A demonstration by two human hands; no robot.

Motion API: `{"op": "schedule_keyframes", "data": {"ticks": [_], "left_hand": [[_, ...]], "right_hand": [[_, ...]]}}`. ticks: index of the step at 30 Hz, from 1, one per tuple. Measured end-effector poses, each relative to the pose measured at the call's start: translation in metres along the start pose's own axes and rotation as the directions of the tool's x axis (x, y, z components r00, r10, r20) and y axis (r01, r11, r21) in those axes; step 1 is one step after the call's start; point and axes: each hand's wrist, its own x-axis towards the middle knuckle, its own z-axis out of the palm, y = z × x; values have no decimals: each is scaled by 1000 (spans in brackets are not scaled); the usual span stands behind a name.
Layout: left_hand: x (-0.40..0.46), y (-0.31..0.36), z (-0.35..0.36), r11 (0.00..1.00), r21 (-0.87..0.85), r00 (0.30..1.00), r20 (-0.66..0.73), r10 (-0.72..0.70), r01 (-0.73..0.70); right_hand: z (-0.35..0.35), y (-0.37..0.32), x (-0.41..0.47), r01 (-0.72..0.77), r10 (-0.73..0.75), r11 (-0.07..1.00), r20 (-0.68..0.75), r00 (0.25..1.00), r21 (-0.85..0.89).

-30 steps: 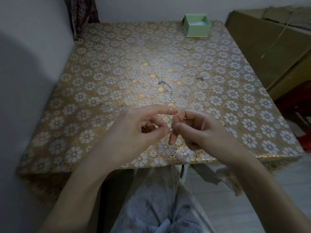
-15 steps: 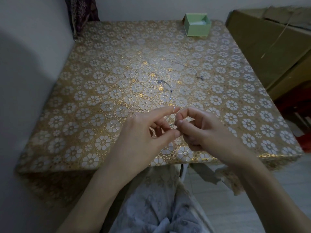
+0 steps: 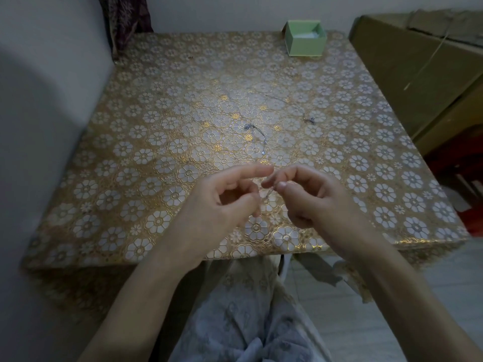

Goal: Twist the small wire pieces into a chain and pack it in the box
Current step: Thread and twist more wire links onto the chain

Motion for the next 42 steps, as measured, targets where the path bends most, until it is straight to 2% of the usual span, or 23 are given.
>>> {"op": "schedule_keyframes", "data": {"ticks": [4,8,14,23,34,38,42], "left_hand": [[1,-2,-2,977,-202,997,39,-67,73],[2,-1,-1,938,-327,993,66,-102,118],[4,0,2,911,-383,988,38,-147,150],[5,-3,-4,831,-509,968,218,-126,223],[7,-9,-7,840,-505,978,159,-134,197],[6,-8,-8,869,-465,984,135,-116,167],[3,-2,-9,946,-298,991,72,-109,126]], "right_hand": [[3,7,0,-75,66,946,38,997,316],[7,11,0,-116,81,884,97,992,452],[10,15,1,-167,107,884,158,982,436],[13,17,-1,-171,127,891,131,983,421],[16,21,-1,-160,148,830,65,987,535],[17,22,-1,-157,152,844,51,987,513],[16,22,-1,-132,141,912,5,990,387]]}}
